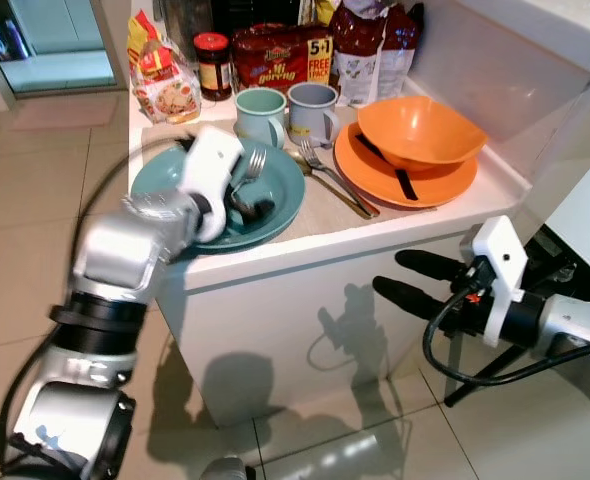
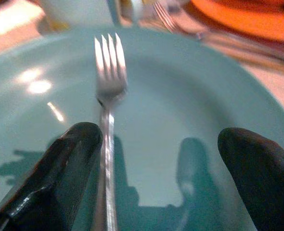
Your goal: Setting the table
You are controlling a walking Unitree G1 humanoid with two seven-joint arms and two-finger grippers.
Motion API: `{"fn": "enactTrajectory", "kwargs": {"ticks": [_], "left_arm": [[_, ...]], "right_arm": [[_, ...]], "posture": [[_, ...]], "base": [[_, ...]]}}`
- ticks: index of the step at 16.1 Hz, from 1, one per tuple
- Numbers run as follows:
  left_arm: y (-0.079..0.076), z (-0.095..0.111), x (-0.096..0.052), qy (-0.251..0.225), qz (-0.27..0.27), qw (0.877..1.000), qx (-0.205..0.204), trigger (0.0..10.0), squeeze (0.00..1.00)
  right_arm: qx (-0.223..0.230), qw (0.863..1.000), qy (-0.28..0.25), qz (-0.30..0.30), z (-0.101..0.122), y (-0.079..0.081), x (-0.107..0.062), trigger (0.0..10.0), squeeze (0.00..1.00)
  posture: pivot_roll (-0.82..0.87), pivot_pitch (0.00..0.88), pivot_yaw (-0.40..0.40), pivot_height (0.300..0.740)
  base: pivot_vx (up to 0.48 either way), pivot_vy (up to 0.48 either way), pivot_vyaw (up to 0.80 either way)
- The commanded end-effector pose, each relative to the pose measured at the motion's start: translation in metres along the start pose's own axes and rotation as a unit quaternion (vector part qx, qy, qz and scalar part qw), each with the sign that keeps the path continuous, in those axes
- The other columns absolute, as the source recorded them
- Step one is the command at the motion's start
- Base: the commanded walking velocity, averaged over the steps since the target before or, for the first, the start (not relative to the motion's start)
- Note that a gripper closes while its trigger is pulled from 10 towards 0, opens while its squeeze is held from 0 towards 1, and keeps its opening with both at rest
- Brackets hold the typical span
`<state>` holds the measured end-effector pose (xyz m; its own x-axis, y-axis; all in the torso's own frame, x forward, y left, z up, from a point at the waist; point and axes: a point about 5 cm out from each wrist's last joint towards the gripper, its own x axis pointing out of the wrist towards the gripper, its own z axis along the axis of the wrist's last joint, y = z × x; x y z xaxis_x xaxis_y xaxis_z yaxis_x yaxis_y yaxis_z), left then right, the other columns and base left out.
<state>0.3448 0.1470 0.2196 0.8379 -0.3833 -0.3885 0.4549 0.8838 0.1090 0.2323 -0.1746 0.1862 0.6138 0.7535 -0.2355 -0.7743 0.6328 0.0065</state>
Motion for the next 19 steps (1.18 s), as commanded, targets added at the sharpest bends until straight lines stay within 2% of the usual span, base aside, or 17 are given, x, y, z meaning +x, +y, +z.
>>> {"fn": "enactTrajectory", "kwargs": {"ticks": [1,3,11,12,13,19], "left_arm": [[0.001,0.011,-0.007,-0.009,0.002,1.0,0.005,10.0,0.0],[0.002,0.005,-0.009,0.013,0.003,1.0,0.017,10.0,0.0],[-0.012,-0.013,-0.014,0.071,-0.054,0.996,0.028,10.0,0.0],[-0.011,-0.016,-0.013,0.075,-0.053,0.995,0.024,2.7,0.0],[-0.01,-0.018,-0.013,0.079,-0.05,0.995,0.021,0.0,0.0],[-0.007,-0.019,-0.014,0.083,-0.047,0.995,0.019,0.0,0.0]], "right_arm": [[-0.006,1.0,-0.002,0.008,0.004,0.0,-0.003,10.0,0.0],[-0.005,1.0,0.003,0.013,0.003,0.0,-0.003,10.0,0.0],[-0.003,1.0,0.005,0.011,0.003,-0.002,-0.003,10.0,0.0],[-0.002,1.0,0.006,0.012,0.003,-0.002,-0.003,10.0,0.0],[-0.002,1.0,0.004,0.01,0.004,-0.003,-0.002,10.0,0.0],[-0.001,1.0,0.004,0.005,0.003,-0.003,-0.002,10.0,0.0]], "posture": [[0.08,0.048,-0.025,0.74],[0.08,0.051,-0.03,0.74],[0.08,0.046,-0.03,0.74],[0.08,0.046,-0.03,0.74],[0.08,0.041,-0.023,0.74],[0.08,0.041,-0.02,0.74]], "base": [[0.0,0.0,0.0],[0.0,0.0,0.0],[0.0,0.0,0.0],[0.0,0.0,0.0],[0.0,0.0,0.0],[0.0,0.0,0.0]]}}
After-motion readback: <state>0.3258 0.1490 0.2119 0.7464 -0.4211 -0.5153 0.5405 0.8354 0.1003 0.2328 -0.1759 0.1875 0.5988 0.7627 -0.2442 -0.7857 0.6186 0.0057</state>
